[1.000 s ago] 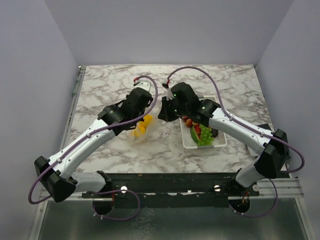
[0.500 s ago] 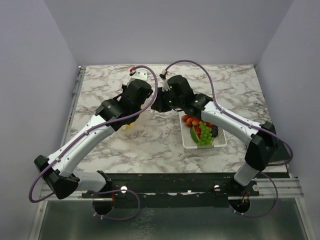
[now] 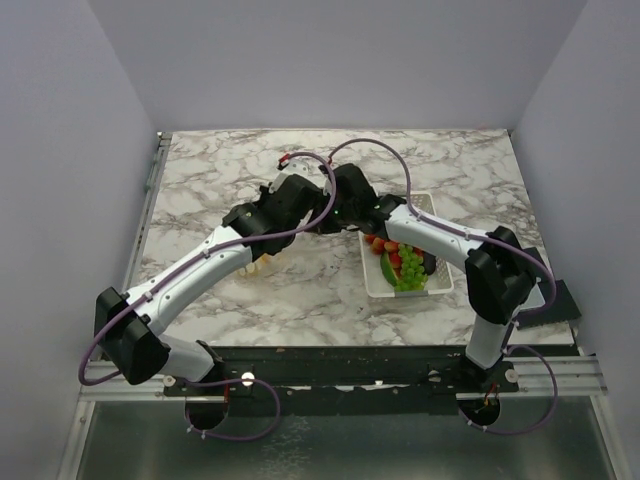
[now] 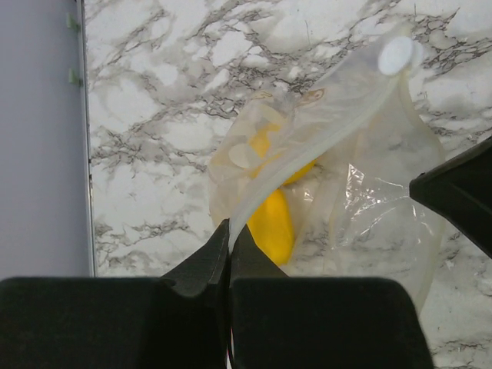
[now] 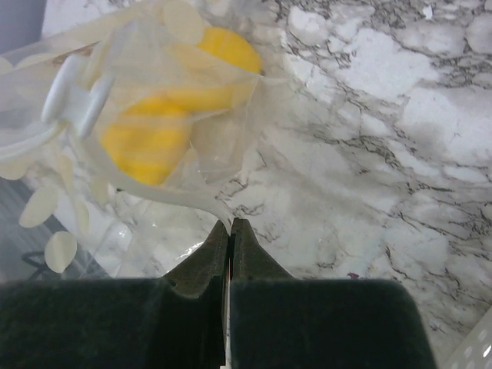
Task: Place the food in the zip-top bag and seal the zipper
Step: Adjust the zipper food storage bag at the center of the board.
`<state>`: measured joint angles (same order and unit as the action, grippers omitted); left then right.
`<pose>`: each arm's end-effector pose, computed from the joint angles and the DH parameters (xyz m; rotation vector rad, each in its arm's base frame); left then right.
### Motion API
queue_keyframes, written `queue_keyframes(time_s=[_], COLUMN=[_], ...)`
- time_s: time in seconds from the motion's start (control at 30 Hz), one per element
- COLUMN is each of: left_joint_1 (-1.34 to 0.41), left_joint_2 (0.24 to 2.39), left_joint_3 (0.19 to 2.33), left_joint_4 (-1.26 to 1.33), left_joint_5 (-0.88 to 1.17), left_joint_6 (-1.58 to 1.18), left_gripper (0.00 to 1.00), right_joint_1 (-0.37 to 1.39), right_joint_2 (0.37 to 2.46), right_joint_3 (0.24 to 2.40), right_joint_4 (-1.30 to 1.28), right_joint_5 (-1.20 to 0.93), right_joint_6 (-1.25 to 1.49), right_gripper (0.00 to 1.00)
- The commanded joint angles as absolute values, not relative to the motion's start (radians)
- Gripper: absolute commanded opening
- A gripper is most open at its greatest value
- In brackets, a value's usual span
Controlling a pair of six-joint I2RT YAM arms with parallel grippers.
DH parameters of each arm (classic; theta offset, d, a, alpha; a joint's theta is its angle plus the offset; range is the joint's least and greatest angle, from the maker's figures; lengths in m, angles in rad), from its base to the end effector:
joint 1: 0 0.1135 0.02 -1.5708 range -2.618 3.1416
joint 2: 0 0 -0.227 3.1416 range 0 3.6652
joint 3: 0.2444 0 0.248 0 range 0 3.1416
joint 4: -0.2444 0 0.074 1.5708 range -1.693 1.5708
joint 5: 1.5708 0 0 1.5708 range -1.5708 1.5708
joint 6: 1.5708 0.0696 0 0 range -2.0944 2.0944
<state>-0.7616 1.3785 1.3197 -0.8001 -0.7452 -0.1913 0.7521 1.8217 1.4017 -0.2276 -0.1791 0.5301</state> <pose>0.2512 -0.1743 0.2873 0.3069 2.1646 0.3825 0.3086 0.3057 0.2041 -0.3659 2.3320 0.8713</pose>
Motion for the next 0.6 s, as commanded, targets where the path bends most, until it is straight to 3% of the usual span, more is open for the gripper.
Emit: queue_keyframes(time_s=[0.0, 0.4, 0.57], left_joint_1=[-0.767, -0.768, -0.767], left_joint_2=[1.373, 1.318, 1.308], left_joint_3=[1.255, 1.146, 1.134], left_joint_4=[-0.723, -0.628, -0.615], left_joint_5=[-0.73, -0.678, -0.678], left_joint_6=[-0.218, -0.216, -0.208], left_gripper=[0.0, 0.0, 0.0], right_joint_1=[0.741, 0.741, 0.74], right_joint_2=[1.825, 1.693, 1.636], right_joint_3=[1.336, 1.253, 1.241], right_joint_4=[-0.21, -0.241, -0.244], right_joint_5=[-0.175, -0.153, -0.153], right_joint_6=[0.536, 0.515, 0.514], right_gripper=[0.01, 0.05, 0.24])
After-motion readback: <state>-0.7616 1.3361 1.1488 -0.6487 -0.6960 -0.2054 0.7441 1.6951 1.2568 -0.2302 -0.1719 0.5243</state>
